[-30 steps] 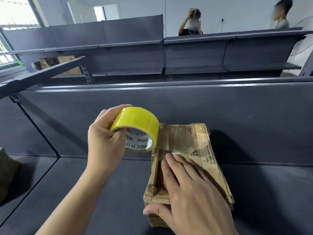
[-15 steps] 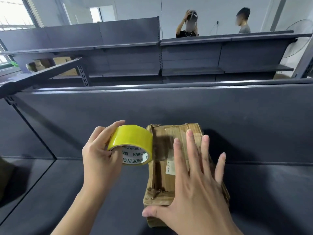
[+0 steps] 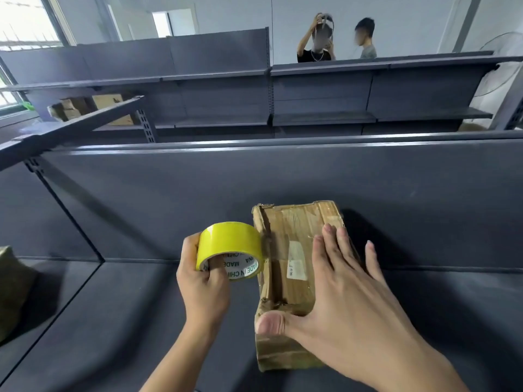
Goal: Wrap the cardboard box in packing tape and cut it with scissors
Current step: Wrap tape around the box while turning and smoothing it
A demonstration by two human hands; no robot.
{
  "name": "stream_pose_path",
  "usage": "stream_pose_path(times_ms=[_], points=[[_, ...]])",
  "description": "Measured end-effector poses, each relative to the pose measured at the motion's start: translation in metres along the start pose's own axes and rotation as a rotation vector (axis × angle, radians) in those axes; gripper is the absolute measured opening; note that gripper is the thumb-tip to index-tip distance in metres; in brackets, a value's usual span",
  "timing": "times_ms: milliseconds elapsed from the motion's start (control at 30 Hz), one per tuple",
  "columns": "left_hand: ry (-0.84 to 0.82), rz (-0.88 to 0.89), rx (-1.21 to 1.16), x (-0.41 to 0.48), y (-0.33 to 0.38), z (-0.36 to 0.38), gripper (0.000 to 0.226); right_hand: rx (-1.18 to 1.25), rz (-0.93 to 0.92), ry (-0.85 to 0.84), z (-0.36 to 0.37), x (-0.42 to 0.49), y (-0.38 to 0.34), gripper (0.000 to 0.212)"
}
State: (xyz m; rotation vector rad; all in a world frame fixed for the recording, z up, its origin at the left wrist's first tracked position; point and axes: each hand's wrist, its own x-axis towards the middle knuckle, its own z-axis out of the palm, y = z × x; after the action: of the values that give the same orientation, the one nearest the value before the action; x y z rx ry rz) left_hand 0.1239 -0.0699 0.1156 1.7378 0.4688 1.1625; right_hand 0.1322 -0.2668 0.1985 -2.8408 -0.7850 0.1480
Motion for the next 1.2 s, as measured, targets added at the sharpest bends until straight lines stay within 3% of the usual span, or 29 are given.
stream_pose_path(times_ms=[200, 467, 700, 867, 1033, 1100, 1200], points=[[-0.002, -0.034, -0.024, 0.0, -0.003, 0.001, 0.037, -0.051, -0.085, 0.05, 0.009, 0.008, -0.014, 0.145], [-0.03, 0.032, -0.009, 0.008, 0.002, -0.003, 0.046, 0.009, -0.192, 0.214, 0.032, 0.016, -0.035, 0.102], [-0.21, 0.117, -0.028, 0.024, 0.029, -0.019, 0.049, 0.041, -0.181, 0.206, 0.023, 0.015, -0.036, 0.088], [-0.213, -0.195, -0.256, 0.013, 0.02, -0.013, 0.056, 0.028, -0.183, 0.236, 0.03, 0.012, -0.033, 0.099], [-0.189, -0.55, -0.583, -0.006, 0.015, -0.004, 0.023, 0.09, -0.136, 0.262, 0.039, 0.017, -0.035, 0.086], [-0.227, -0.567, -0.567, -0.008, 0.016, -0.005, 0.023, 0.098, -0.122, 0.281, 0.043, 0.02, -0.036, 0.087], [-0.249, -0.413, -0.439, 0.004, 0.016, -0.014, 0.031, 0.096, -0.098, 0.295, 0.047, 0.023, -0.037, 0.091]])
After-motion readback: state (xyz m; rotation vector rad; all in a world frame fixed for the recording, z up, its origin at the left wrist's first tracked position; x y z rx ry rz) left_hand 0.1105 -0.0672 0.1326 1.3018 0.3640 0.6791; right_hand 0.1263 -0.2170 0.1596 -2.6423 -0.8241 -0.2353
